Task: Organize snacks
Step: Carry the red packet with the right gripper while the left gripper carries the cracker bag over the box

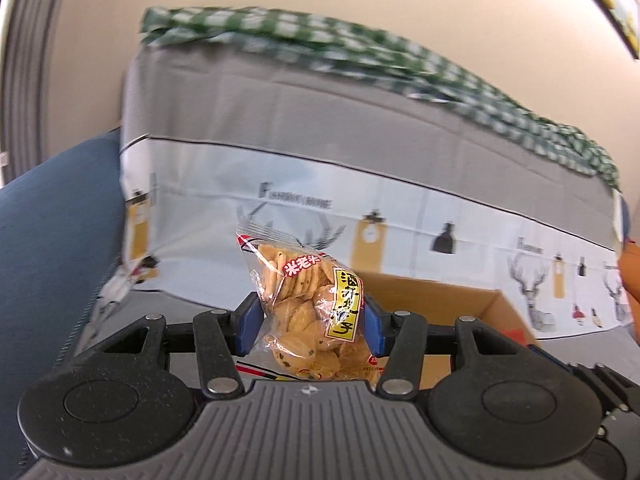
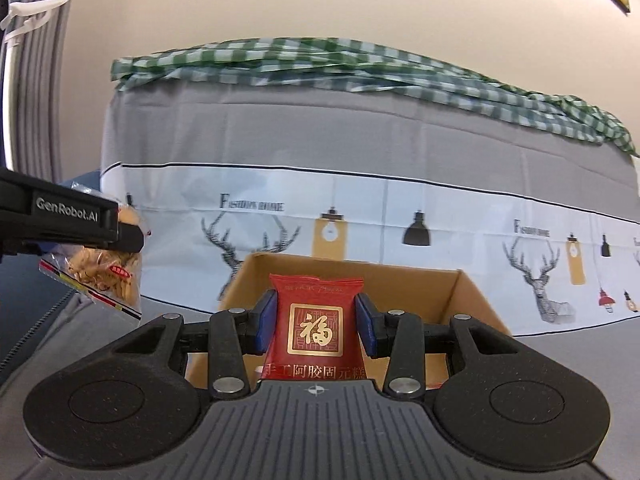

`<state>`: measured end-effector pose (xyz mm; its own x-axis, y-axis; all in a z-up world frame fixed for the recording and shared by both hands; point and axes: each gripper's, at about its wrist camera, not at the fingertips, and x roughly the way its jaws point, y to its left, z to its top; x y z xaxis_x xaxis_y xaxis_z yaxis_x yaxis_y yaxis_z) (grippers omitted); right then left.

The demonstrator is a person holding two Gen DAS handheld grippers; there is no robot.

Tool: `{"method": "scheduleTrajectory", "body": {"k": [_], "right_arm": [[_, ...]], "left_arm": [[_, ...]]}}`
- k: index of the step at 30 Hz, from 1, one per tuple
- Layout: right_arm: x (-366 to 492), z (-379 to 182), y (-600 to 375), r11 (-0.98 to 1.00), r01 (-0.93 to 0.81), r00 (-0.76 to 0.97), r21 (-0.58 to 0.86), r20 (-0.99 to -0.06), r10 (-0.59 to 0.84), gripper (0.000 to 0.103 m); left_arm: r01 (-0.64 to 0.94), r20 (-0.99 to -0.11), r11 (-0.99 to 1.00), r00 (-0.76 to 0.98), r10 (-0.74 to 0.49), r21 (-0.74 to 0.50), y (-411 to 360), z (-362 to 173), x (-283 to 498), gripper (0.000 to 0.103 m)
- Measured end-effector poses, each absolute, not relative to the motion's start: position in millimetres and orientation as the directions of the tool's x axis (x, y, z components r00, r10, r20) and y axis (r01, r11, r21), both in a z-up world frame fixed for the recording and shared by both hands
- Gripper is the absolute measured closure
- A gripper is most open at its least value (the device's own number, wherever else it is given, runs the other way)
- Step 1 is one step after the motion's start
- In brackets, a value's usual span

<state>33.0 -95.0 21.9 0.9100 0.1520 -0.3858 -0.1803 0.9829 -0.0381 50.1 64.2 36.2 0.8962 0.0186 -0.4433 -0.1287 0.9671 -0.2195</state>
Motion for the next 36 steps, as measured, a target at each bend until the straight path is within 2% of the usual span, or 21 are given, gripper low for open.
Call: {"method": "scheduleTrajectory", "body": {"k": [17,36], "right_arm": [[39,16,-151,0.995,-0.075,0.928,-0.061,-0.37,0.047,0.06],[40,15,-157,0.996,-0.061,0.928,-0.062,-0.371,0.034,0.06]], "left_arm": [[0.02,-0.384,0.968,0.916,-0.118,-0.249,-16,38,61,0.047],[0.056,-0.393,0.968,0.907,-0.152,-0.246,-24,36,64,0.047]]}}
